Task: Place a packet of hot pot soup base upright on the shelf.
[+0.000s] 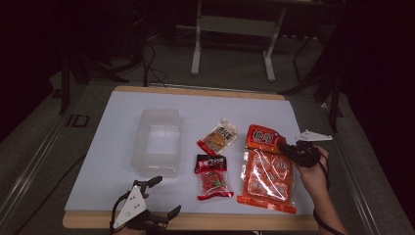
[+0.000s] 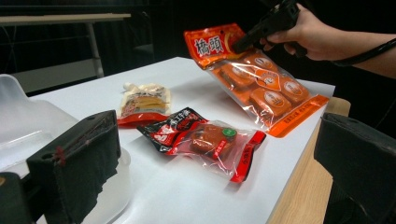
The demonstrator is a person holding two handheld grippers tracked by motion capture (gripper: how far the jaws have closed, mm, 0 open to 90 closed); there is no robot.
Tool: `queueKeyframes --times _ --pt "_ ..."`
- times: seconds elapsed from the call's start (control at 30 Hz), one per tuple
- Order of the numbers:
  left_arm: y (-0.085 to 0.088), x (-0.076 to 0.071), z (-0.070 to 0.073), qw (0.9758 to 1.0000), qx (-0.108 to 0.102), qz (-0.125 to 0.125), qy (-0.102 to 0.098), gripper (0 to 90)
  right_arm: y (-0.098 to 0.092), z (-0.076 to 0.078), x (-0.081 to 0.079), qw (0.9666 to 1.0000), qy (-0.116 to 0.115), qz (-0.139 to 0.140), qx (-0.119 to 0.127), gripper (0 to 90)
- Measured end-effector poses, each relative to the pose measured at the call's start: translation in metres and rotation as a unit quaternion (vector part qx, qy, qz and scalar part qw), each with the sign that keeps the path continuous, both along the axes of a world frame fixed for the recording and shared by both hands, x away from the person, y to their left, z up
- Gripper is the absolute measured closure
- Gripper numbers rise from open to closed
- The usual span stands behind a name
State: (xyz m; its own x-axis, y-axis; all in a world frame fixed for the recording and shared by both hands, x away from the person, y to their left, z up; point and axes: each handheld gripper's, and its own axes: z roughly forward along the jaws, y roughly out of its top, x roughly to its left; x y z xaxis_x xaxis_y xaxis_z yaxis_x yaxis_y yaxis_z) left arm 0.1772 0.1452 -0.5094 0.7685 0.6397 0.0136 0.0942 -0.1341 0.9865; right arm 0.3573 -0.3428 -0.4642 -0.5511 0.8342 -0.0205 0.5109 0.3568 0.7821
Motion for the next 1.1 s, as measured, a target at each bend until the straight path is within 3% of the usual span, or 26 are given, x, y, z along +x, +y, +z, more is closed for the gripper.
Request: queueKeyframes --times 0.2,0.4,0.57,0.77,0.97,1.1 --pt "0.000 0.000 0.002 1.0000 -0.002 -0.001 0.007 1.0 0.002 0.015 -0.010 0.9997 -0.021 0.011 0.004 87.7" --pt "-0.002 -0.003 0.005 0.9999 0.009 0.001 0.008 1.0 0.006 0.027 -0.024 0.9984 -0.051 0.022 0.003 87.7" --pt "-0.003 -0.004 0.008 0.9999 0.002 0.004 0.012 1.0 0.006 0.035 -0.032 0.9976 -0.059 0.032 0.015 87.6" --pt "-0.004 -0.004 0.009 0.9999 0.004 0.005 0.015 1.0 0.013 0.049 -0.044 0.9952 -0.080 0.051 0.022 87.6" --pt "-0.008 -0.006 0.011 0.9995 0.007 0.004 0.029 1.0 0.021 0.060 -0.057 0.9924 -0.099 0.069 0.023 87.6" --pt "-0.011 -0.008 0.015 0.9993 -0.003 0.005 0.037 1.0 0.024 0.064 -0.065 0.9907 -0.106 0.080 0.031 87.6"
